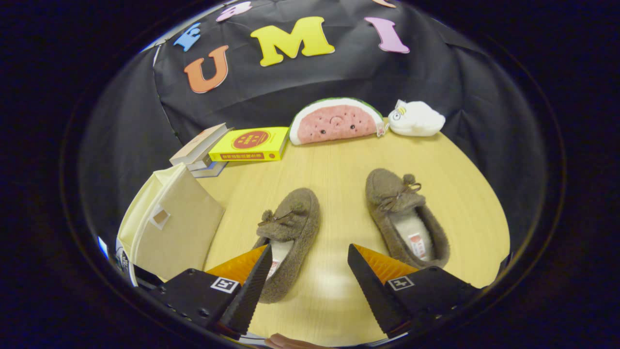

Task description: Open the storage box then place both shoes into the box .Put the left shoe in first, then the right shoe, with the right side of both shoes facing outward in a uniform manner.

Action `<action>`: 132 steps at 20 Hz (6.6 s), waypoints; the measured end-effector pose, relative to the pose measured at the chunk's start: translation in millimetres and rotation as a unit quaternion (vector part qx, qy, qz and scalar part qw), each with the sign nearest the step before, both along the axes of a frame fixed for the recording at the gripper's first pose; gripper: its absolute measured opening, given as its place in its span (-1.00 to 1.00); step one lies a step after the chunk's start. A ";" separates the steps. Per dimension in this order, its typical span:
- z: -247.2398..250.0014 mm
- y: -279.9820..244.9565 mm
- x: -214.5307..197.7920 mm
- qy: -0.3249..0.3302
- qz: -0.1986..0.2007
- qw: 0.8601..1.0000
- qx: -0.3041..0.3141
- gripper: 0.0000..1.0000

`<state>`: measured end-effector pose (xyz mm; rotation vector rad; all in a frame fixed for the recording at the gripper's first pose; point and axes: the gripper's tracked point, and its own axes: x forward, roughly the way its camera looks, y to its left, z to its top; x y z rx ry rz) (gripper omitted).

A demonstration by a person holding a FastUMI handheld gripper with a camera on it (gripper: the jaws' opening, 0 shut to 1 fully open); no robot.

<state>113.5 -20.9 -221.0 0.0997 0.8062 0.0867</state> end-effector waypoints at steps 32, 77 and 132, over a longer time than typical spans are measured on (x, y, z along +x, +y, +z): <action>93.0 89.2 -19.6 0.116 -0.007 0.984 0.137 -0.99; 38.4 362.9 -29.3 0.135 0.117 0.983 0.054 0.58; -27.6 -187.8 37.6 0.234 -0.049 0.971 -0.027 -0.96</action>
